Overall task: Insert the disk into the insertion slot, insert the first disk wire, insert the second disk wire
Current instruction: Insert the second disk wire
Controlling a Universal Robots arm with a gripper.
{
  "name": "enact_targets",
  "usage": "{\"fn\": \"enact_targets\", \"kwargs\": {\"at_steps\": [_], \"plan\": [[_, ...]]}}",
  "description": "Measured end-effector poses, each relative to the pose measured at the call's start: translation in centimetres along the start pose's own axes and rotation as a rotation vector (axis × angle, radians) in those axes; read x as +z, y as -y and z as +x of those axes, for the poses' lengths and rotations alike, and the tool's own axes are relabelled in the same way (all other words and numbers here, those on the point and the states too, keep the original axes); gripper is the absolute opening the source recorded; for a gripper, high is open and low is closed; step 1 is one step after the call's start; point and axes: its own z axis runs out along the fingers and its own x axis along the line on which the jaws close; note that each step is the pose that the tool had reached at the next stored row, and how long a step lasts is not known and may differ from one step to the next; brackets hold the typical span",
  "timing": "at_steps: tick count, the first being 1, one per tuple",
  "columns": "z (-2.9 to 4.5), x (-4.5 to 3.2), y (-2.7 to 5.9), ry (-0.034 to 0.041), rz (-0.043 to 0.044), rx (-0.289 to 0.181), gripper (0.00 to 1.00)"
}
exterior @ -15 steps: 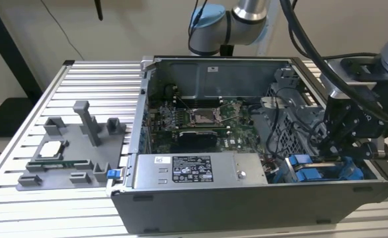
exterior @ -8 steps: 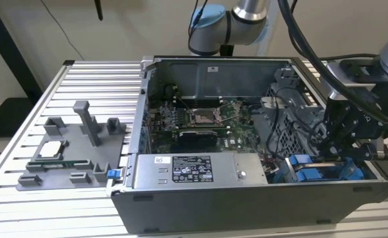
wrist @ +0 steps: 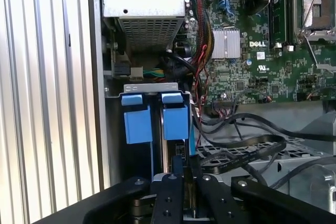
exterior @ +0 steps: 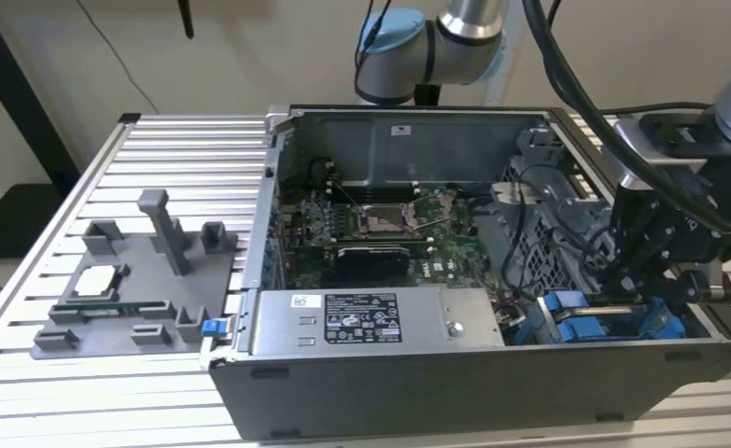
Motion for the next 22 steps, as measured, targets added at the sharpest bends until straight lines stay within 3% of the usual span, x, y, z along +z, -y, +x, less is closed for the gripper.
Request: {"fn": "enact_targets", "kwargs": {"at_steps": [22], "plan": [[0.05, 0.50, 0.12, 0.0020, 0.0032, 0.000, 0.00]]}}
